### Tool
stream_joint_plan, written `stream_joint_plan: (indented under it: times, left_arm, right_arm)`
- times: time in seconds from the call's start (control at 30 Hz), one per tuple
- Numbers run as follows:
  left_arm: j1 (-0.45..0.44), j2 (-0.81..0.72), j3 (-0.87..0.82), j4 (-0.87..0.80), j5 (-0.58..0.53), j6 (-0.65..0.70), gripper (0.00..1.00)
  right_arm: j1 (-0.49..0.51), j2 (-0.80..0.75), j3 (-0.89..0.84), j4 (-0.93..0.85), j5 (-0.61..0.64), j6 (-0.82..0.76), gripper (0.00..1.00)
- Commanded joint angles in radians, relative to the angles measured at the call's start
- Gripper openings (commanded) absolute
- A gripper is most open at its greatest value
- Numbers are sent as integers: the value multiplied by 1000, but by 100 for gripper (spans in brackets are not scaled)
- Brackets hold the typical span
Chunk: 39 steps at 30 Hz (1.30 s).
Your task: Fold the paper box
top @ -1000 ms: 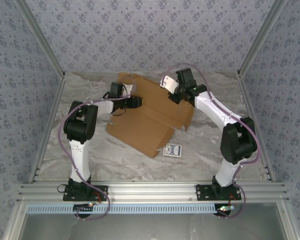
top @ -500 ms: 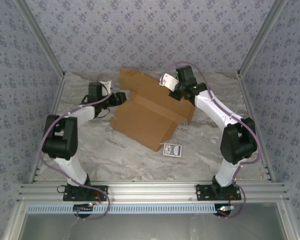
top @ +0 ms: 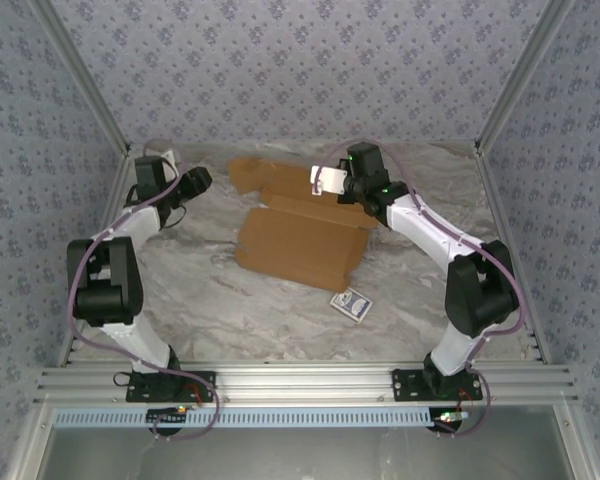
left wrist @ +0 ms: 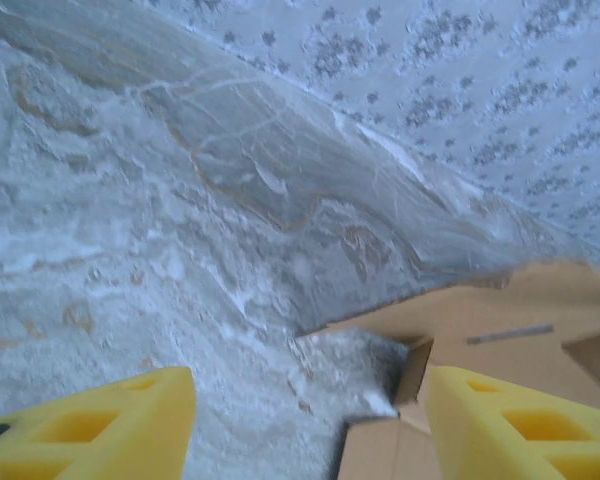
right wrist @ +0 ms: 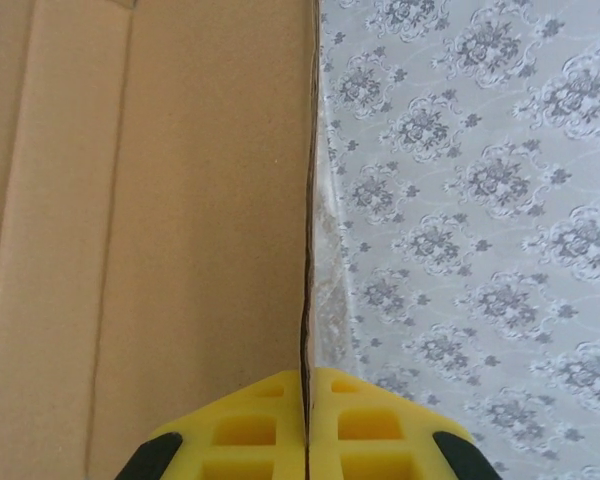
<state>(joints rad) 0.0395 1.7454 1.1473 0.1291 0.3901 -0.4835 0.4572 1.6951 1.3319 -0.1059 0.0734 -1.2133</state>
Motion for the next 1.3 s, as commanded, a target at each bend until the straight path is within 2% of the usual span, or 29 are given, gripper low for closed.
stream_joint_plan:
  times: [0.0,0.17,0.3,0.63,0.97,1.27]
  left_arm:
    - [7,72,123,-103,-17,31,61]
    - [-4,195,267,-183,32,56,57]
    - [-31,282,385,-272,36,128,56]
    - [-44,509,688,-484,112,200,54]
    - [-62,525,681,-473,337,297,49]
    - [-105,494,622,-476,405,417,50]
  right_arm:
    - [3,-27,-63,121,16,-136,0]
    - [3,-32,-129,233,7,-193,0]
    - [1,-27,-180,300,0,-216,0]
    - [4,-2,-228,418,31,-206,0]
    - [9,8,-249,457,59,-149,0]
    - [19,20,-263,465,85,-159,0]
